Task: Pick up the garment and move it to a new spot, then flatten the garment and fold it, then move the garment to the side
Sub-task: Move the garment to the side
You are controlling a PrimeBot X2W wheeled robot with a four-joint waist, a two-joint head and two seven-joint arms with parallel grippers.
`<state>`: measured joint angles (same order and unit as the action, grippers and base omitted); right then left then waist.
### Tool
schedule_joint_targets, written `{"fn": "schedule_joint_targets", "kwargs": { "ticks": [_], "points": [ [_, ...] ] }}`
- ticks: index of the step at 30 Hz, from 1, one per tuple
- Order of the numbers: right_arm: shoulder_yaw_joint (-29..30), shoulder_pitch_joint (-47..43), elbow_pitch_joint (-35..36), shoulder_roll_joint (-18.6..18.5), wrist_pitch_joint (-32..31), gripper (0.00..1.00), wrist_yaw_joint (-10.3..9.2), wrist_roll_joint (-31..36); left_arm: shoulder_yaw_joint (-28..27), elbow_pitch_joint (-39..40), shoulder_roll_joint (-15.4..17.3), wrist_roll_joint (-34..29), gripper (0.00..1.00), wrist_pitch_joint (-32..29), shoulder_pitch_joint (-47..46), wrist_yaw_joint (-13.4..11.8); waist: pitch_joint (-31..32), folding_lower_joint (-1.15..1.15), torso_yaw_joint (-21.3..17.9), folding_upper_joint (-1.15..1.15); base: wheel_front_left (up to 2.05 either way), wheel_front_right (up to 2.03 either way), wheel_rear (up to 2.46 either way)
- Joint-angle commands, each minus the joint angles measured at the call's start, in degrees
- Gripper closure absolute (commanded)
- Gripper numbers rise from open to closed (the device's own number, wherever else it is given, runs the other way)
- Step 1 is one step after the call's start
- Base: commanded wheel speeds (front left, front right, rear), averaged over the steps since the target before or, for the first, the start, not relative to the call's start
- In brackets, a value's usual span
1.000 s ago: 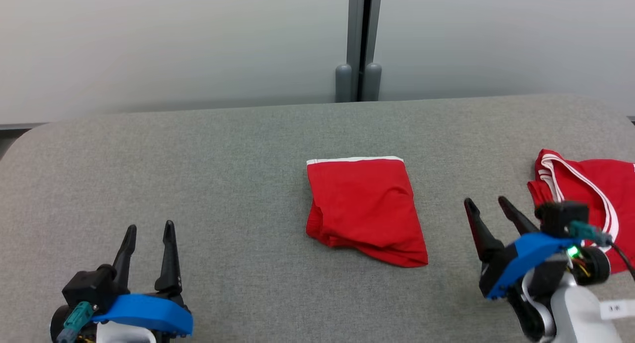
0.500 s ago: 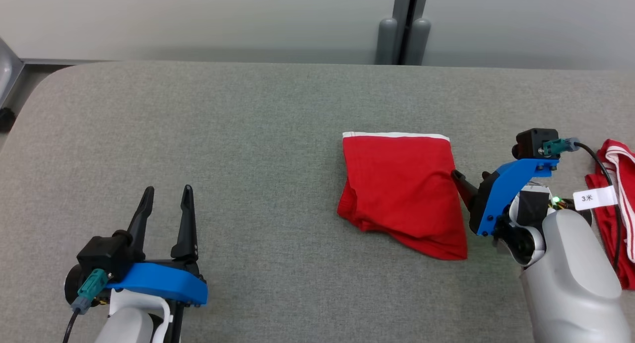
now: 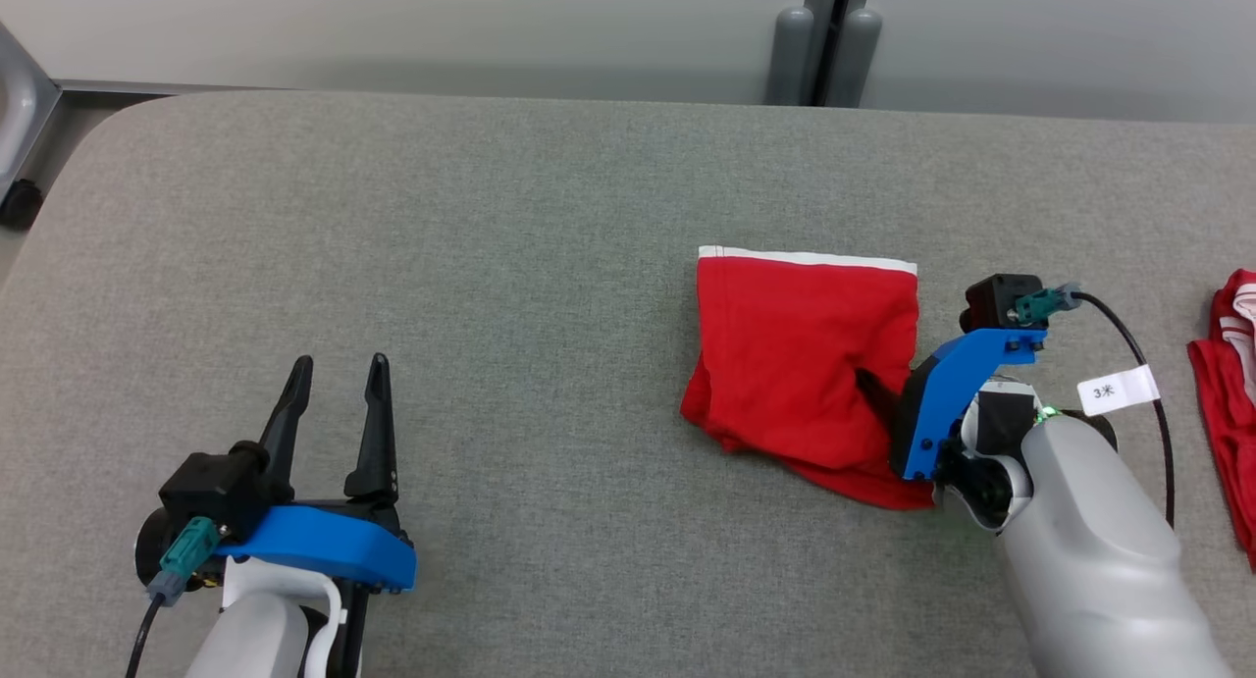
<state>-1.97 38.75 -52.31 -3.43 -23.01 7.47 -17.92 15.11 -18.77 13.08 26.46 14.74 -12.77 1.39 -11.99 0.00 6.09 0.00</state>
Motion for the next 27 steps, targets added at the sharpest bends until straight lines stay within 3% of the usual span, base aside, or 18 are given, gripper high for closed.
{"fn": "schedule_joint_targets", "kwargs": {
  "ticks": [1,8,12,20,27],
  "points": [
    [-0.92,-1.55,-1.9,0.95,-0.49,1.0,0.05,0.14,-0.31,-0.16,-0.04,-0.22,0.0,0.22,-0.73,0.12,0.09,0.0,-0.23,0.0,0.0,0.0,0.0],
    [-4.23,2.84,-0.22,0.14,1.76,1.0,0.04,2.88,-0.81,-0.58,-0.24,-0.33,0.0,0.45,-0.95,0.55,0.31,0.0,-2.6,0.0,0.0,0.0,0.0],
    [-12.56,4.78,3.97,-2.43,-0.85,1.0,0.05,2.87,-1.41,-0.19,-0.25,-0.31,0.0,0.47,-0.72,0.67,0.34,0.0,-4.68,0.0,0.0,0.0,0.0],
    [-33.49,9.26,20.12,-17.8,-10.19,1.0,0.04,-5.62,-3.19,1.69,-0.29,-1.16,0.0,0.48,0.86,0.42,0.63,0.0,-11.42,0.0,0.0,0.0,0.0],
    [-44.82,13.99,29.75,-34.71,-13.39,1.0,0.04,-8.14,-3.27,3.11,-0.44,-2.27,0.0,0.48,-0.68,1.04,-2.03,0.0,-15.89,0.0,0.0,0.0,0.0]
  ]
}}
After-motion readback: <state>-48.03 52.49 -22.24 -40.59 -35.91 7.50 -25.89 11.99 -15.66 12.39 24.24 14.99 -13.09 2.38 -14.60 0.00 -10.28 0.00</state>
